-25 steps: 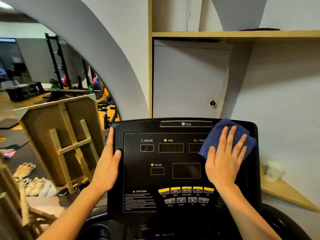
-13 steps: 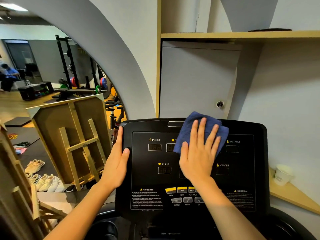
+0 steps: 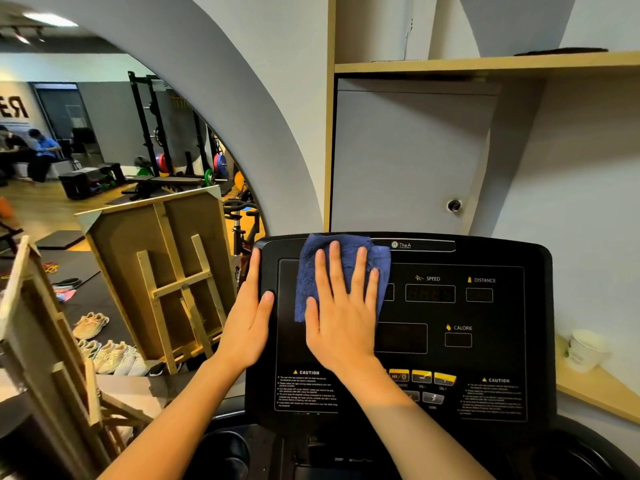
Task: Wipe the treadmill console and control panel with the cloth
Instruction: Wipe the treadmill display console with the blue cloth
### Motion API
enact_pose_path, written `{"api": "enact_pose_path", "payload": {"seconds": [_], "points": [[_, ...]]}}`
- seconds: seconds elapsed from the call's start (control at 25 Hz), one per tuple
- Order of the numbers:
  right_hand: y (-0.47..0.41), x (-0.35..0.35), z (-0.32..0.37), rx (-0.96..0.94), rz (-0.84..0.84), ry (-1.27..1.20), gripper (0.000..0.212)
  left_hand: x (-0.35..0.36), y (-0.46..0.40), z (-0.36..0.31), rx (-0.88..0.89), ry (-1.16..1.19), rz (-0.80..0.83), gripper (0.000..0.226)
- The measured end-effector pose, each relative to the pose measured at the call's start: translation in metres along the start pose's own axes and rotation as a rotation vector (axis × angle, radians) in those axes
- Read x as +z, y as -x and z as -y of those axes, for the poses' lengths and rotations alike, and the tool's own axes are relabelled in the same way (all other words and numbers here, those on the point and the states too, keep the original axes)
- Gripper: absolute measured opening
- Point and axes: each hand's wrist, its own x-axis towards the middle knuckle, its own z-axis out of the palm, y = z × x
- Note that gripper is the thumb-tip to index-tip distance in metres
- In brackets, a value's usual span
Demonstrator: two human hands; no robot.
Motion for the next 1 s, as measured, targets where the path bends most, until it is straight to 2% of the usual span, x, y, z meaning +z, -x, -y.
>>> {"api": "enact_pose_path", "payload": {"seconds": [0.36,0.6,1.0], "points": [[0.033,0.009,0.011,-0.182,0.08,-0.074,0.071,-0.001,0.0,0.003,0.008,0.023,-0.004,0.064],[0.058,0.015,0.007,-0.204,0.143,-0.077,0.072,0.001,-0.001,0.003,-0.014,0.023,0.005,0.064],[0.084,0.02,-0.023,-0.178,0.153,-0.057,0.078,0.0,0.0,0.009,0.002,-0.005,0.005,0.066]]}}
